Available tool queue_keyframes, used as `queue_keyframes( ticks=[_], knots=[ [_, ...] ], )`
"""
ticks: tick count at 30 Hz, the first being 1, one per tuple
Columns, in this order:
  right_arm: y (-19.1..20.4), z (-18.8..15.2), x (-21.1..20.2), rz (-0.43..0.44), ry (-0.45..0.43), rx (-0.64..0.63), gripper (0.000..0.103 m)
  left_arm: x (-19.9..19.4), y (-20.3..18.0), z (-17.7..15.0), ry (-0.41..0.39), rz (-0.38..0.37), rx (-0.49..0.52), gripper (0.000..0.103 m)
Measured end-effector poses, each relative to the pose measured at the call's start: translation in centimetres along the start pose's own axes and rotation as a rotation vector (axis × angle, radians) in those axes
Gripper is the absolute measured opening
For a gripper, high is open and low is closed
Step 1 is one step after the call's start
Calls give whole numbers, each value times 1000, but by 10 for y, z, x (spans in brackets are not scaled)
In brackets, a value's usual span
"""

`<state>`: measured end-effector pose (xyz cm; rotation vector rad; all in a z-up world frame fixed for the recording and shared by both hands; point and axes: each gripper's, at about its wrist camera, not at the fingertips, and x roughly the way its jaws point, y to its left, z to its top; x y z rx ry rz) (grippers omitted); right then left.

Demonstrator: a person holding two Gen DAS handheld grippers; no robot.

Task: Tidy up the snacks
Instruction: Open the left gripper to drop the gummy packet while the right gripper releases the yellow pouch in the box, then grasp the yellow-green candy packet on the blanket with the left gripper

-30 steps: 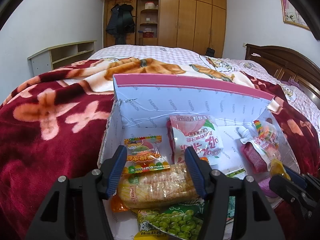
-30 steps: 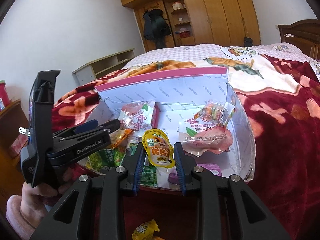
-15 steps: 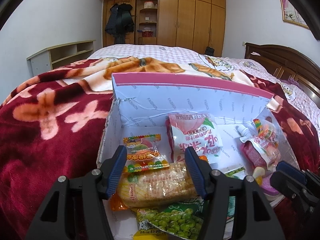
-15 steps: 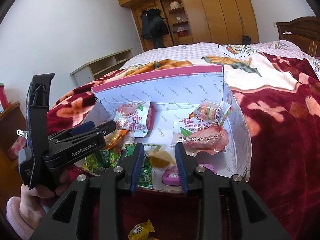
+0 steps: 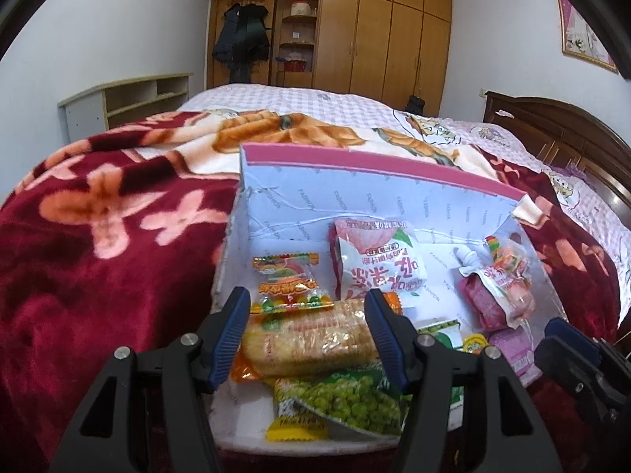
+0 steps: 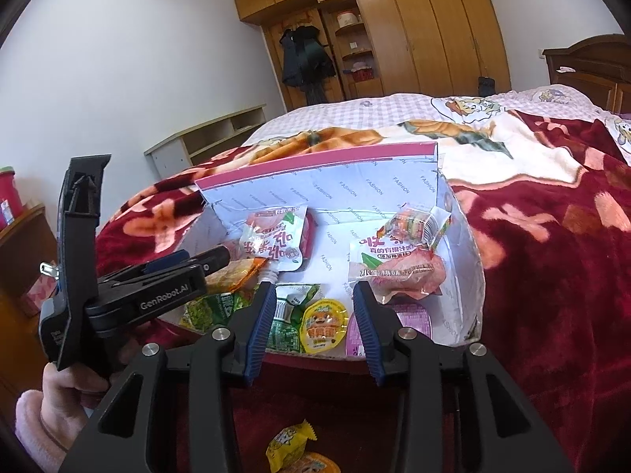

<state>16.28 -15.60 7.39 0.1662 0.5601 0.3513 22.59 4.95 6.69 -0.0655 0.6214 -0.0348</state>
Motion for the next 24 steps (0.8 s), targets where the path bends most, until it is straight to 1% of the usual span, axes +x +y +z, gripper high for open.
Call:
queue_keyframes(
  ticks=[3, 12, 16, 18, 21, 23, 24],
  knots=[
    [1, -2, -6, 8, -9, 5, 42, -12, -2, -2, -14, 9, 12, 70],
    [6, -12, -25, 8, -21, 16, 43, -48, -7, -16, -31, -8, 9, 72],
    [6, -16, -34, 6, -30, 24, 44, -60, -9, -23, -28, -3, -1, 79],
    [6, -19, -39, 3, -34, 28, 45, -66, -10, -26, -28, 0, -2, 80],
    [5, -23, -46, 1, -36, 30, 45, -74, -13, -33, -30, 8, -2, 86],
    [4, -26, -51, -2, -36, 31, 45, -78, -16, -38, -33, 10, -3, 93],
    [3, -27, -53, -2, -37, 31, 46, -79, -17, -41, -35, 7, -3, 95]
  ],
)
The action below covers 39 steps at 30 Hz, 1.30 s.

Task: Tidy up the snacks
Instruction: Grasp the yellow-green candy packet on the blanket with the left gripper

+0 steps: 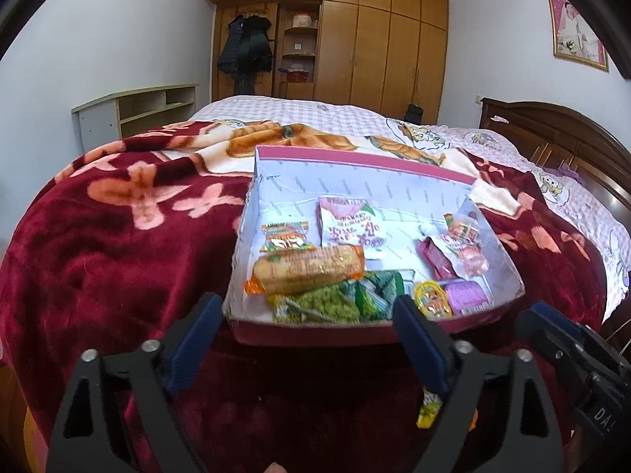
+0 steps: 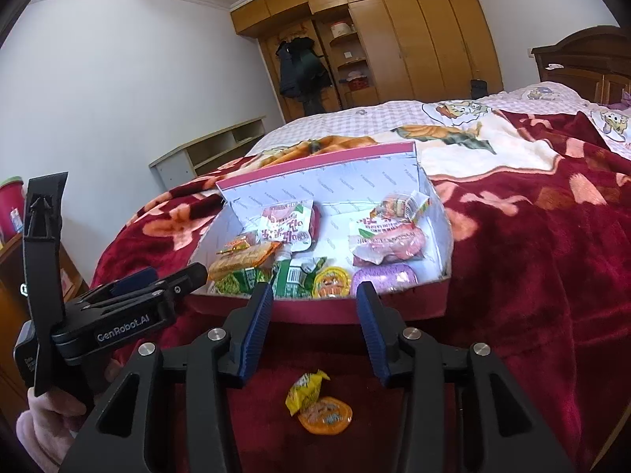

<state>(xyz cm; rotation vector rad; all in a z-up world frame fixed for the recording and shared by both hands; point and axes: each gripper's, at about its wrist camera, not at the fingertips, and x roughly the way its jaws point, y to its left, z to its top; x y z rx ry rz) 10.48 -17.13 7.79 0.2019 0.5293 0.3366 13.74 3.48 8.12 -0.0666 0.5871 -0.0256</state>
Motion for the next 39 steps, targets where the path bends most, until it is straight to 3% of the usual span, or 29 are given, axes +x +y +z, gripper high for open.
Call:
queue_keyframes(
  ticks=[10, 19, 30, 39],
  knots=[
    [-7, -14, -20, -19, 1, 3, 46, -8, -22, -24, 14, -47, 32, 103],
    [-15, -28, -28, -33, 15, 12, 46, 12, -29, -47, 152, -172, 23, 103],
    [-28, -43, -29, -55, 42, 34, 46, 30, -50, -64, 244, -170, 69, 102],
    [-40, -53, -26, -79, 55, 46, 46, 38, -62, -71, 276, -161, 68, 87]
  ],
)
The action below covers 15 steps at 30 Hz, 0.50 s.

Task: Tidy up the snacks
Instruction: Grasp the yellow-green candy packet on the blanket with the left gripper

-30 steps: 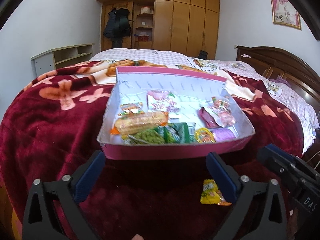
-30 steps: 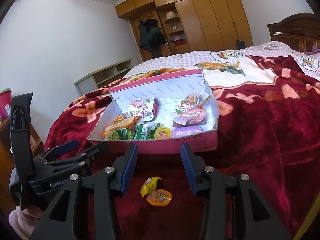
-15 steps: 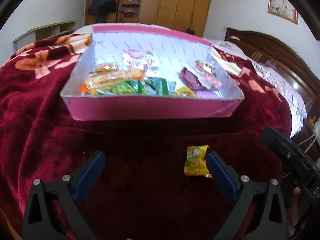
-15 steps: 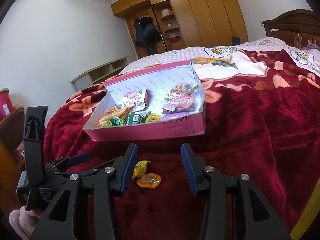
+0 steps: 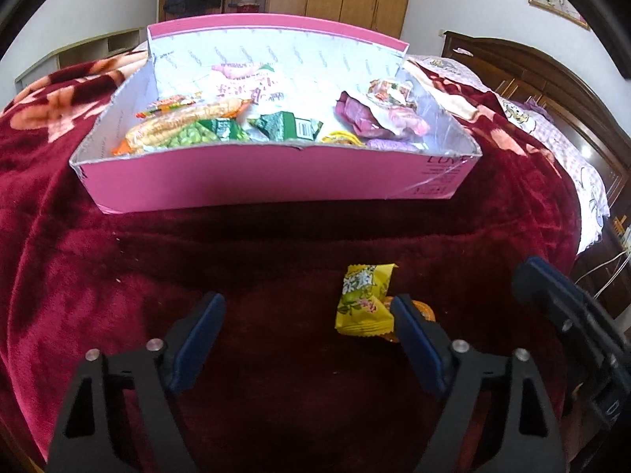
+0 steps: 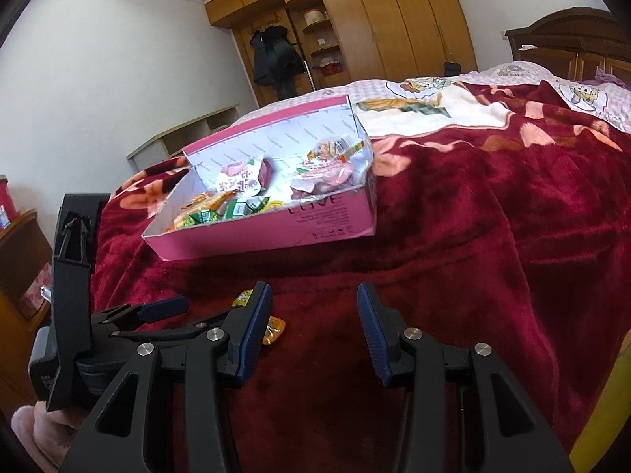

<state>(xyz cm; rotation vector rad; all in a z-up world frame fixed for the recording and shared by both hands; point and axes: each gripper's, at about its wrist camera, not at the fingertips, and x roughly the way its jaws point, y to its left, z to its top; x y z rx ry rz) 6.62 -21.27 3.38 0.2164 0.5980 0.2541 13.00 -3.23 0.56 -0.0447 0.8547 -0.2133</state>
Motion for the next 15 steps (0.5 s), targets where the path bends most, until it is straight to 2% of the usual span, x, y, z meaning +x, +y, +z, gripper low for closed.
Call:
queue_keyframes(
  ticks=[3, 6, 9, 11, 13, 15],
  knots=[
    [-4, -4, 2, -1, 7, 7, 46, -2, -3, -2, -9, -2, 14, 83],
    [-8, -8, 5, 0, 15, 21, 46, -2, -10, -2, -24, -3, 36, 75],
    [-11, -12, 8, 1, 26, 35, 46, -1, -15, -2, -28, -18, 51, 64],
    [-14, -14, 9, 3, 33, 42, 46, -1, -18, -3, -33, -21, 53, 47],
    [-15, -16, 9, 3, 35, 46, 46, -1, -18, -3, -37, -18, 50, 38],
    [-16, -17, 10, 4, 37, 51, 46, -1, -20, -3, -39, -27, 54, 34]
  ],
)
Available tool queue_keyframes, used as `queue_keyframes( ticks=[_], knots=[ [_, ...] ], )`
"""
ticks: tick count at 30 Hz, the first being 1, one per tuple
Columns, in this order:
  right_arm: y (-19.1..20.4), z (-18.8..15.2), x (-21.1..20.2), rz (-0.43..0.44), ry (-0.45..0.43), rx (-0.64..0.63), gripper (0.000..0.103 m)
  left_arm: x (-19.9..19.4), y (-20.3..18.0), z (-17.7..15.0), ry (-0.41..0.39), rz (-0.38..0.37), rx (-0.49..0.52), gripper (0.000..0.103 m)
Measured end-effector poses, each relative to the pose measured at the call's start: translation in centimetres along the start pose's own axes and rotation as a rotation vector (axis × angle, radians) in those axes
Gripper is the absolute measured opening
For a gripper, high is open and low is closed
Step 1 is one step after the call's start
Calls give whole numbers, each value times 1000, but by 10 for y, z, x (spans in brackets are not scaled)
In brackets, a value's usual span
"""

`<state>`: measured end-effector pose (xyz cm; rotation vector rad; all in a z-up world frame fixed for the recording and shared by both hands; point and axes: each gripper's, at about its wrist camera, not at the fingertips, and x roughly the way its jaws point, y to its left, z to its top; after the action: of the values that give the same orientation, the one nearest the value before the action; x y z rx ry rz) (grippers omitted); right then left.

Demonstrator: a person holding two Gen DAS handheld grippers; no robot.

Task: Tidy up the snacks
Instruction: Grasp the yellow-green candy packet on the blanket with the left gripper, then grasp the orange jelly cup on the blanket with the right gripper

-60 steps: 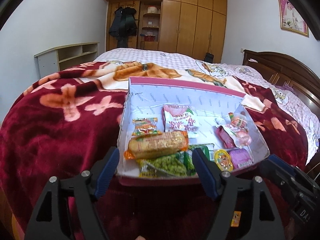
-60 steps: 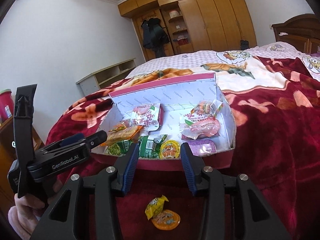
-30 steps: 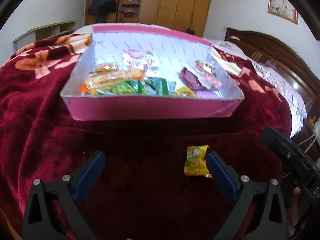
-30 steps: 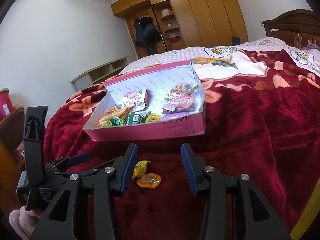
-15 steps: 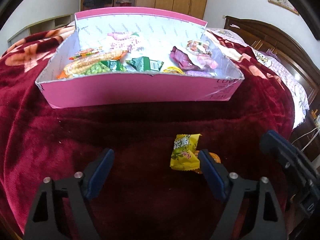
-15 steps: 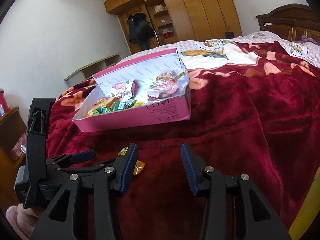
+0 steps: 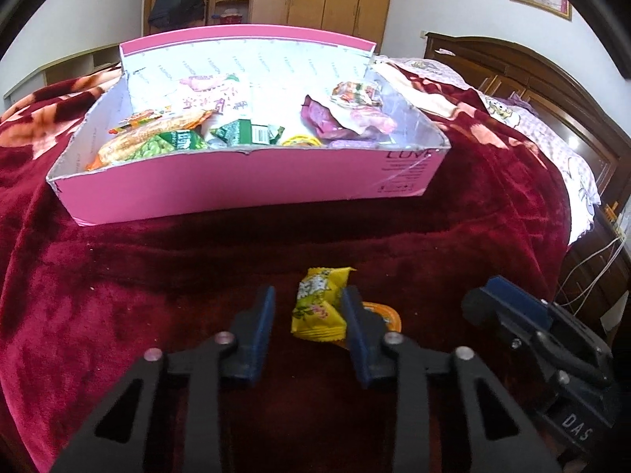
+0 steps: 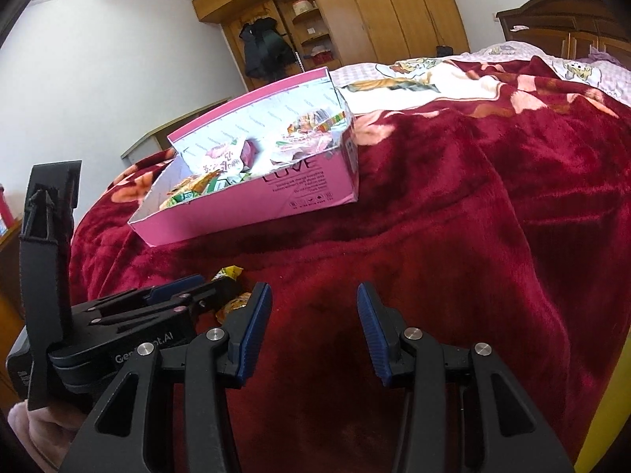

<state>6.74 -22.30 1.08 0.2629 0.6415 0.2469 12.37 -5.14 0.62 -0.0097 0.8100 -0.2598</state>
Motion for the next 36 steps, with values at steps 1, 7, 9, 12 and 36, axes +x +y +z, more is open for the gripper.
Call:
queue_keyframes(
  ticks=[1, 7, 9, 12, 36],
  knots=[
    [-1, -1, 1, 1, 2, 5, 46, -1, -1, -1, -3, 1, 3, 33],
    [-2, -4, 4, 6, 10, 11, 46, 4, -6, -2, -3, 14, 31, 33],
    [-2, -4, 4, 6, 11, 9, 46, 5, -8, -1, -1, 20, 32, 33],
    [-2, -4, 4, 7, 11, 10, 46, 5, -9, -1, 1, 22, 35, 33],
    [17, -7, 7, 10, 30, -35, 46, -22, 20, -1, -31, 65, -48, 27]
  ],
)
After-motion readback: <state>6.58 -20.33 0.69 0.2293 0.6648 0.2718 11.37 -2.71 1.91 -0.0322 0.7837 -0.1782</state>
